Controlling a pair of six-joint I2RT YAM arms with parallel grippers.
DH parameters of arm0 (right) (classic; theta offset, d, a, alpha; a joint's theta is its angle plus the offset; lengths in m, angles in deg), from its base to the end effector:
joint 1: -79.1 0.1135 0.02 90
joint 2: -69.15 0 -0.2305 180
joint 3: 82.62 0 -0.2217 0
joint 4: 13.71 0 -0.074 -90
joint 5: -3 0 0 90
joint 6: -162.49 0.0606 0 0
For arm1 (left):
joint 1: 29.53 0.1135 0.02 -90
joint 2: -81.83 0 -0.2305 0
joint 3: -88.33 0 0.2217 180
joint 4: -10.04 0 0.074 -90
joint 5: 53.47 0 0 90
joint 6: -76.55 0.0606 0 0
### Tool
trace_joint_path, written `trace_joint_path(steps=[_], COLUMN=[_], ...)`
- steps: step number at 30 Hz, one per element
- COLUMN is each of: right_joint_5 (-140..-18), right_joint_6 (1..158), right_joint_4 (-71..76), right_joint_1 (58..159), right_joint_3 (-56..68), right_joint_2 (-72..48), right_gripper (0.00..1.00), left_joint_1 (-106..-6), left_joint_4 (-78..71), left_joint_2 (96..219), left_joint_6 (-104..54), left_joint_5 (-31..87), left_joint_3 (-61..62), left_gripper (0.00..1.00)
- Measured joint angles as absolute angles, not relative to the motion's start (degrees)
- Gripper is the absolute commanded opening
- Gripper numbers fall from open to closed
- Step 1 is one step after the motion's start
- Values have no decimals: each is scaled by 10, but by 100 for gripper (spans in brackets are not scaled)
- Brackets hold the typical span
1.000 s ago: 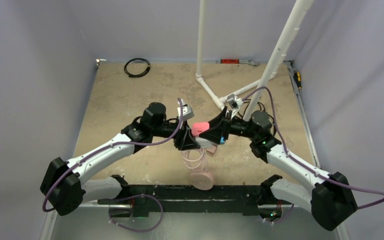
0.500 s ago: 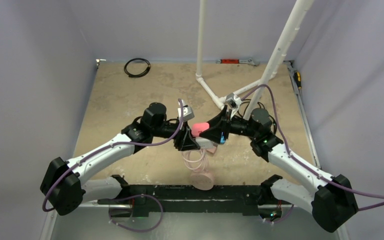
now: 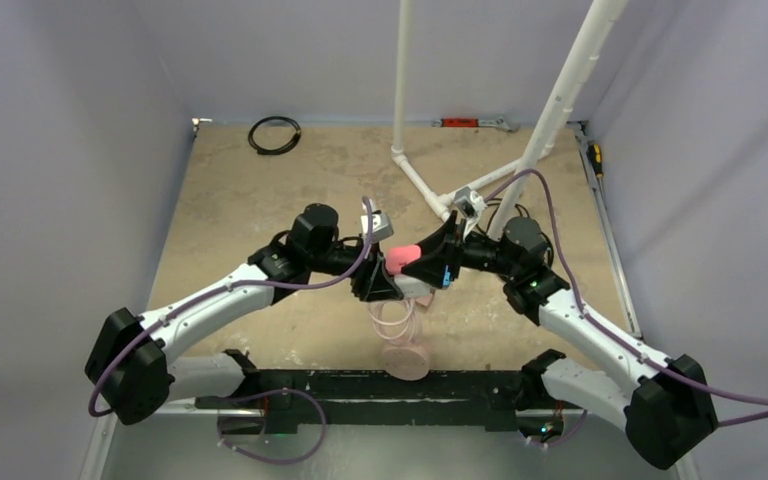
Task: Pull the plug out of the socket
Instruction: Remove the plug from the socket.
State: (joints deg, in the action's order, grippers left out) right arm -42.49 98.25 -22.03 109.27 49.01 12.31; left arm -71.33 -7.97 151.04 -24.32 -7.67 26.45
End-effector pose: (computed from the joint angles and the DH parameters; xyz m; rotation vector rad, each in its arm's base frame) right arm 0.1779 0.1525 0.2735 -0.7226 1.5925 1.3425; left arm 0.1688 -0.2076 0.2504 1.0673 1.8577 -1.3377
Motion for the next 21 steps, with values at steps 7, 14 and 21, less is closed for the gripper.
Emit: trace_joint_path(steps=[7, 14, 21], right_joint_5=[-425, -429, -426], right_joint_6=[978, 959, 945], right_joint_4=[-213, -189, -183], right_joint_1=[1091, 1091, 1090], right_joint_3=[482, 459, 456], right_joint_2=[123, 123, 125], right_gripper=[71, 70, 62], left_joint_1=[-714, -714, -715], left_joint_4=[-81, -83, -89], left_joint_2=[1519, 1526, 1533], left_joint_6=[-243, -243, -243], left_joint_5=[-78, -78, -78], left_joint_3=[262, 262, 260], left_gripper=[0, 0, 0])
